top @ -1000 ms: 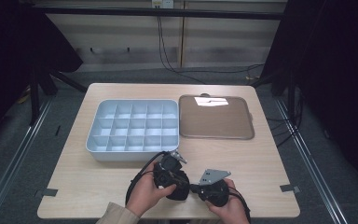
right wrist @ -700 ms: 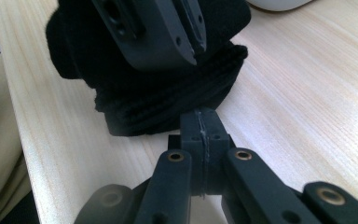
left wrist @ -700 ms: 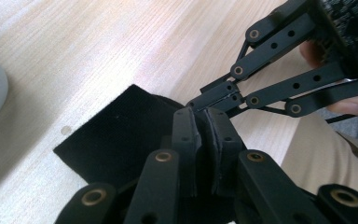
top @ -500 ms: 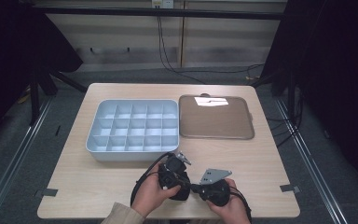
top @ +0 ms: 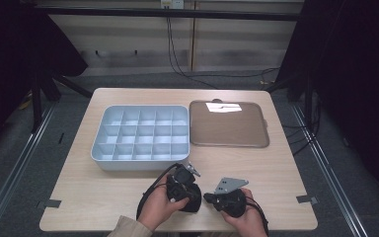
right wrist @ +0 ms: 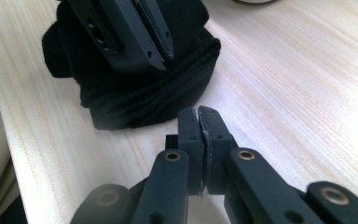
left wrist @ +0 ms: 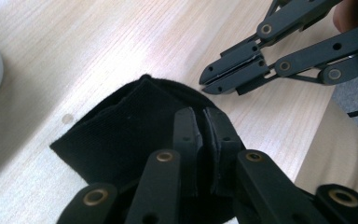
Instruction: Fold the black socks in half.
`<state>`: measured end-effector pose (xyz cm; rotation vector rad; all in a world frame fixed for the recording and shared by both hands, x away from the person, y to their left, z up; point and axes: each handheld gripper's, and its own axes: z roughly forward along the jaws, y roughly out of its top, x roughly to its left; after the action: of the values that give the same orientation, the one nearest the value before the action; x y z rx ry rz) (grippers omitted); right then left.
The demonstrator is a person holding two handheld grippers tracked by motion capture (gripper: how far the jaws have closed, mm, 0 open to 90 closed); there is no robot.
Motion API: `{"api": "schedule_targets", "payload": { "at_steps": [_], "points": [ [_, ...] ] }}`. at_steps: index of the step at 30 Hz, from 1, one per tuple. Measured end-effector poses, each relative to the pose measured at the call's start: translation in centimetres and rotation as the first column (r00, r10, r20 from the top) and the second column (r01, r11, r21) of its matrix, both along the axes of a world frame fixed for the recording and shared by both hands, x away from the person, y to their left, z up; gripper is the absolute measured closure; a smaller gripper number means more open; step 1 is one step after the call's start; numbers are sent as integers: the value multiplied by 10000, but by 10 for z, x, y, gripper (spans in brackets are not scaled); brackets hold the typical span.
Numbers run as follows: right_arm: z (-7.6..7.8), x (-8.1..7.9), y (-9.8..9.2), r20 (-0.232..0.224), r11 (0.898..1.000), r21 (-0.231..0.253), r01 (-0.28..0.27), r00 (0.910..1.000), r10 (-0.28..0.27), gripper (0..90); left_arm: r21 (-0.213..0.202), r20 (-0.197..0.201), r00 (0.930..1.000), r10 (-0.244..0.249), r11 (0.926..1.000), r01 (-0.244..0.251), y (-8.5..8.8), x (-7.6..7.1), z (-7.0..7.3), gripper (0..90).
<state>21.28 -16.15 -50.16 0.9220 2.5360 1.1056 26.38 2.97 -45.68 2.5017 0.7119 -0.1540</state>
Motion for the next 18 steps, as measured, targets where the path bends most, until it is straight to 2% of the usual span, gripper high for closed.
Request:
{"api": "schedule_targets", "payload": {
  "at_steps": [4,12,18],
  "points": [
    [0,0,0,4,10000,22,-8,10000,8,886,137,43,10000,40,9999,-41,3,0,0,838],
    [-1,0,0,-11,10000,69,21,10000,-21,883,122,-27,9999,109,9999,-108,2,0,-1,839],
    [-1,0,-1,-25,9999,87,70,10000,-70,871,172,134,9999,30,9998,-32,0,-1,-2,838]
  ]
}}
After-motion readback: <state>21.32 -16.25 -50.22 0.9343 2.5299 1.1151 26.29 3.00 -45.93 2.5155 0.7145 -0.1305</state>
